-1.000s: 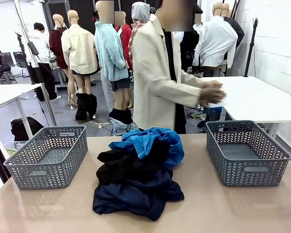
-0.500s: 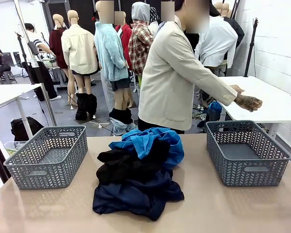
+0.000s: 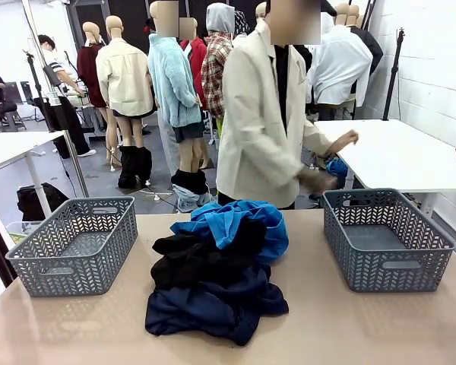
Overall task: Sort the tops and bottoms.
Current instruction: Lift clothes from the center of the table with your left hand.
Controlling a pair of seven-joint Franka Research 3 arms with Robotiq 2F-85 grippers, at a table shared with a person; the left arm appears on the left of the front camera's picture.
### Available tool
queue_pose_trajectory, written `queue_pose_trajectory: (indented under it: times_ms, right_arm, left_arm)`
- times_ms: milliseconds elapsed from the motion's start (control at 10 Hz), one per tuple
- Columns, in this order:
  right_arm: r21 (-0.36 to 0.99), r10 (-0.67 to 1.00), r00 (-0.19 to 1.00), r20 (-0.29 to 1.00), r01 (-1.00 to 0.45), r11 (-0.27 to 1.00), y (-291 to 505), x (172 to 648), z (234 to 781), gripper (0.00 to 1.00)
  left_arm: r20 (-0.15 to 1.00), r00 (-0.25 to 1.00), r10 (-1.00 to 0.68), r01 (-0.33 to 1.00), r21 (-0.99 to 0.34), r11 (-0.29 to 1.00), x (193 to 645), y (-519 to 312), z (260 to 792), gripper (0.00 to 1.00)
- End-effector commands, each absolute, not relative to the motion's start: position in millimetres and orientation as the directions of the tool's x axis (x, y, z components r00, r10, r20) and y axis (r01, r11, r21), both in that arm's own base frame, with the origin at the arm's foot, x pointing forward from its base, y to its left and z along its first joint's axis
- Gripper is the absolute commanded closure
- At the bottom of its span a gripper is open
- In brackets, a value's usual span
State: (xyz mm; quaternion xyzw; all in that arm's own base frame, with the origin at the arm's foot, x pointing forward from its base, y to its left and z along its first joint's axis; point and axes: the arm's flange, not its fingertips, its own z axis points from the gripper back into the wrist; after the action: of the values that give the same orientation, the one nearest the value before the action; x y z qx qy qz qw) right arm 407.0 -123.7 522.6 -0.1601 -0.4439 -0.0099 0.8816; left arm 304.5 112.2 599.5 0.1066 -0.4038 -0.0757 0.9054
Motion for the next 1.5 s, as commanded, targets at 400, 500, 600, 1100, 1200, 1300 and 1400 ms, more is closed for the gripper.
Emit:
queue_pose_trajectory:
  times_ms: [400,500,600,1100,1200,1300,1400]
  right_arm:
    - [-0.281,0.133,0.608,0.783,0.154,0.947,-123.3,408.0,524.3,0.00]
    - [-0.281,0.133,0.608,0.783,0.154,0.947,-123.3,408.0,524.3,0.00]
    - [-0.281,0.133,0.608,0.783,0.154,0.947,-123.3,408.0,524.3,0.00]
    - [-0.281,0.133,0.608,0.783,0.154,0.947,-123.3,408.0,524.3,0.00]
    - [-0.281,0.133,0.608,0.783,0.154,0.947,-123.3,408.0,524.3,0.00]
    - [-0.281,0.133,0.608,0.783,0.154,0.947,-123.3,408.0,524.3,0.00]
    - [-0.281,0.133,0.608,0.783,0.154,0.947,-123.3,408.0,524.3,0.00]
  left_arm:
    - [0.716,0.665,-0.211,0.036,0.252,0.967,304.1,114.0,599.3,0.00]
    - [0.716,0.665,-0.211,0.036,0.252,0.967,304.1,114.0,599.3,0.00]
    - [0.716,0.665,-0.211,0.036,0.252,0.967,304.1,114.0,599.3,0.00]
    - [0.715,0.662,-0.223,0.051,0.254,0.966,304.5,112.2,599.5,0.00]
    - [0.713,0.641,-0.284,0.142,0.253,0.957,318.6,94.8,605.8,0.00]
    - [0.715,0.604,-0.351,0.243,0.255,0.936,335.1,68.2,615.0,0.00]
    - [0.721,0.555,-0.415,0.356,0.245,0.902,354.7,35.5,624.4,0.00]
